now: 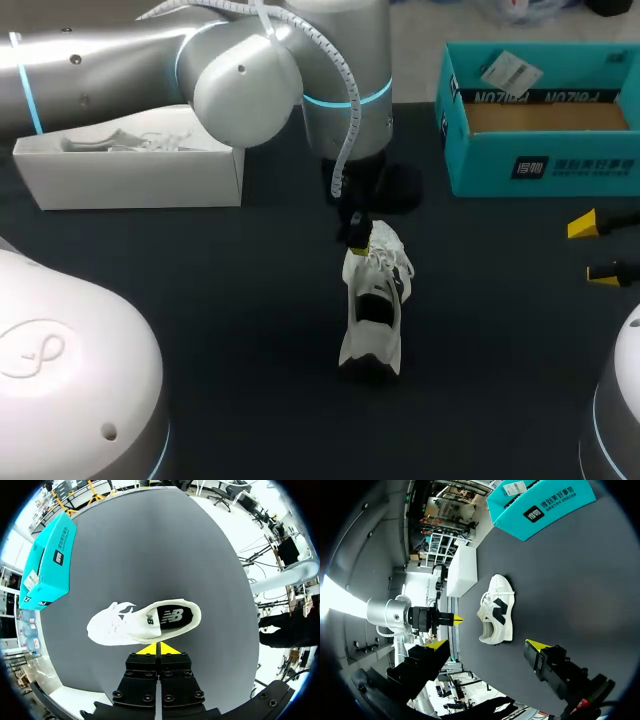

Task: Take the shoe out of the shoebox, open the shoe tongue, remove and reinsert the insole, then place the shoe into the shoebox

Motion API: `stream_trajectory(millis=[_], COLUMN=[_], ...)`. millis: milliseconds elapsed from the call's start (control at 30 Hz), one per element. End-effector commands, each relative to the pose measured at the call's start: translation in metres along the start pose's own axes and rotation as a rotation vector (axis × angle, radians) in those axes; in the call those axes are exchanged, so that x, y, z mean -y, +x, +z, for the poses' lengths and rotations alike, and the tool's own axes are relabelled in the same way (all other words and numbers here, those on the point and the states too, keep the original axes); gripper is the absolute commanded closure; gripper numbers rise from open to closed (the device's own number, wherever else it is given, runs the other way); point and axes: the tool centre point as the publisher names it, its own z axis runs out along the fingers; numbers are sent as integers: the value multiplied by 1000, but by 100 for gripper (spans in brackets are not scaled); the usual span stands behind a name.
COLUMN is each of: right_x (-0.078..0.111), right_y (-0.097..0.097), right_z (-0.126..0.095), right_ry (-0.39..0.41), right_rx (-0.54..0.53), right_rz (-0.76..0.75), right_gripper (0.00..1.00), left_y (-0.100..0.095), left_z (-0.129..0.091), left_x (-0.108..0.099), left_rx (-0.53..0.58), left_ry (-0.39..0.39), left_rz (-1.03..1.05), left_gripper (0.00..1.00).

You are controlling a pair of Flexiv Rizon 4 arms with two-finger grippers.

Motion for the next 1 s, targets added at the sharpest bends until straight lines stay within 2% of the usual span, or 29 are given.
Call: stream_trajectory(millis=[33, 100, 167, 200, 267, 300, 333, 367, 500, 567, 667, 733, 900, 1000], right_x=[2, 2, 2, 2, 2, 2, 2, 2, 2, 2, 2, 2, 2, 2], right_y=[0, 0, 0, 0, 0, 0, 0, 0, 0, 0, 0, 0, 0, 0], right_z=[0, 0, 0, 0, 0, 0, 0, 0, 0, 0, 0, 0, 0, 0], right_ry=[-2, -2, -2, -2, -2, -2, -2, -2, -2, -2, -2, -2, -2, -2], right_rx=[3, 3, 3, 3, 3, 3, 3, 3, 3, 3, 3, 3, 3, 3], right_rz=[1, 1, 1, 1, 1, 1, 1, 1, 1, 1, 1, 1, 1, 1], right_gripper=[0, 0, 0, 0, 0, 0, 0, 0, 0, 0, 0, 0, 0, 0], left_y=[21, 26, 32, 33, 37, 39, 40, 42, 46, 50, 55, 59, 64, 63], left_z=[-2, -2, -1, 0, 1, 1, 1, 0, 4, 6, 10, 18, 42, 59], left_x=[6, 8, 10, 11, 13, 13, 14, 15, 17, 20, 24, 26, 35, 37], left_rx=[86, 95, 92, 91, 85, 88, 76, 61, 24, 27, 21, 29, -15, -29], left_ry=[-124, -131, -105, -96, -61, -48, -26, 1, 18, 4, 28, 8, 50, 46], left_rz=[-179, -177, -164, -165, -152, -147, -138, -131, -121, -115, -94, -58, 18, 15], left_gripper=[100, 72, 64, 54, 47, 37, 24, 19, 9, 6, 4, 3, 0, 0])
